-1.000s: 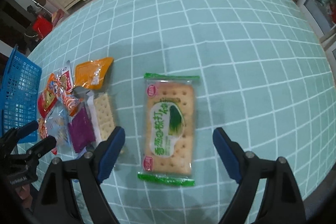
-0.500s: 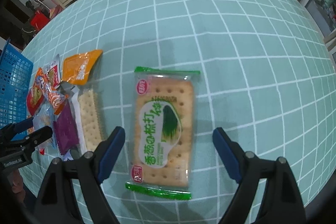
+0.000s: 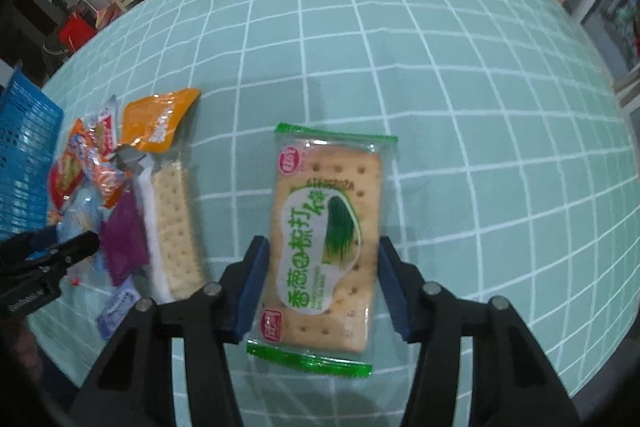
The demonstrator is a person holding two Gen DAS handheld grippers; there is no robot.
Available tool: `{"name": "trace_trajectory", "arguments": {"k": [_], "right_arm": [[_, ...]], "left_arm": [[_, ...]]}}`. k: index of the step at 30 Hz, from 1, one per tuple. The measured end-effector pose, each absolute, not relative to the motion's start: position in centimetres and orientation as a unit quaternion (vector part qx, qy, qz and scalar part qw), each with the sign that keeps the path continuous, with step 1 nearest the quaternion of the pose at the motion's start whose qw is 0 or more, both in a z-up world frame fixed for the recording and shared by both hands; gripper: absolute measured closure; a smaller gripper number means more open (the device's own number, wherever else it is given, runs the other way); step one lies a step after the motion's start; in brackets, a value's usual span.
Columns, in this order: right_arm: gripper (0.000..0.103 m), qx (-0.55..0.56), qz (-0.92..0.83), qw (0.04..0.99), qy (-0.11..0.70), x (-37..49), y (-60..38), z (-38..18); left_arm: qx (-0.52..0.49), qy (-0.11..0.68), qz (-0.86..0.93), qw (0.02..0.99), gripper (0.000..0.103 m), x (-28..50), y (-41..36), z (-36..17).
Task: Organize snacks
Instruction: 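Grasp the cracker pack with the right tool while the left tool grasps a clear bread bag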
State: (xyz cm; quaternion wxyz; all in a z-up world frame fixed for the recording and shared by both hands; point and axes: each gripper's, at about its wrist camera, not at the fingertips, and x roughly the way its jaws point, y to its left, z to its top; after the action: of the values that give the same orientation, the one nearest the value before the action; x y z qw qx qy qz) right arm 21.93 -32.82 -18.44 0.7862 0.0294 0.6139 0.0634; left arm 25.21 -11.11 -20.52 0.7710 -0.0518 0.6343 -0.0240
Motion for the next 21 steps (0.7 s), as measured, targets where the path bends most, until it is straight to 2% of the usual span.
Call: {"name": "trace_trajectory", "arguments": {"k": [6,21], "right_arm": [[0.045,0.046,0.076,0.786,0.611,20.9,-32.4,-16.9],[0.045,0.026,0.119,0.818,0.562,17.8,-26.6,-8.6]], "left_arm": [[-0.059,0.617,-0.026,0.784,0.053,23.4,-9.9,-18.8],[-0.061,0.545,-0.058,0.834,0.054,18.6,-7.9,-9.8]]}}
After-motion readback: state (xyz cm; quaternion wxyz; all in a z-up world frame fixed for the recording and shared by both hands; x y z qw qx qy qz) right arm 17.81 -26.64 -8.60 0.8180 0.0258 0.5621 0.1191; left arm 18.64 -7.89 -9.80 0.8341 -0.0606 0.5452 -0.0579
